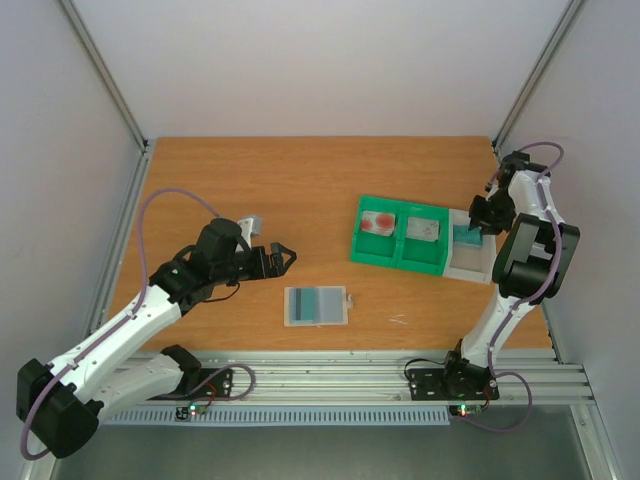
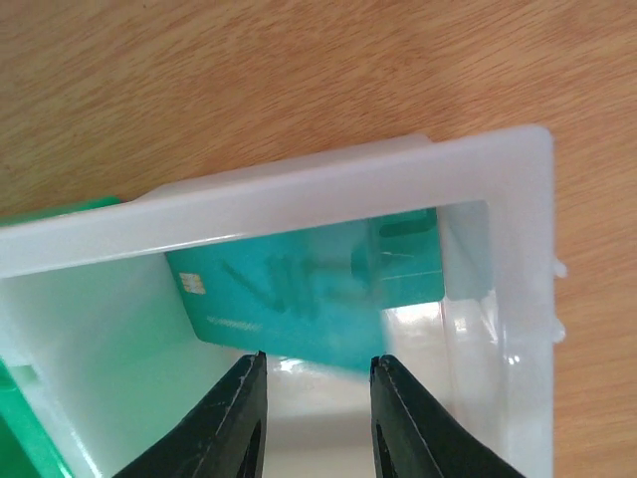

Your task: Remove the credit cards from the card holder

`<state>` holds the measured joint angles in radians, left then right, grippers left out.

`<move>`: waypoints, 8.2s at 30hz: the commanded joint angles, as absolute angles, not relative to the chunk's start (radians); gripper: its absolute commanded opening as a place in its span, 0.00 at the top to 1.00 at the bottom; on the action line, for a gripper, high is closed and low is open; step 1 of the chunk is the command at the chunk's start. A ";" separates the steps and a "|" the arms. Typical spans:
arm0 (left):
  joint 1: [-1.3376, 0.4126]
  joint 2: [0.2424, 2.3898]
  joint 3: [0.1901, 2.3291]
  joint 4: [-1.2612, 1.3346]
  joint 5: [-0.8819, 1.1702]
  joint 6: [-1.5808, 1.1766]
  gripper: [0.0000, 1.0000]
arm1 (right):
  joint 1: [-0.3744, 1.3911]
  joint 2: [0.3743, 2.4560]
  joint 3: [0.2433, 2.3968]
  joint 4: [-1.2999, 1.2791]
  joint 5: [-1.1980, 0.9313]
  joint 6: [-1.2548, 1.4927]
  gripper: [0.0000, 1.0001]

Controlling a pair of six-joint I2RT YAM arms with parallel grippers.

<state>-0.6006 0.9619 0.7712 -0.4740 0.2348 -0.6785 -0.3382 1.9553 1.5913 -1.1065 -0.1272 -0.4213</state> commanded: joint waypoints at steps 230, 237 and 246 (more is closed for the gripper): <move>-0.690 1.490 0.420 0.577 0.549 -1.155 0.73 | 0.668 1.513 0.810 -0.554 -0.382 0.124 0.72; -0.694 1.403 0.421 0.448 0.489 -1.112 0.72 | 0.669 1.507 0.775 -0.527 -0.386 0.145 0.72; -0.693 1.254 0.420 0.228 0.382 -1.046 0.68 | 0.669 1.467 0.757 -0.516 -0.416 0.168 0.73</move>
<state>-0.6914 1.3033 0.3985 0.3302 0.4538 -1.0931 0.6704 1.5150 0.7681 -0.5381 -0.3855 0.1425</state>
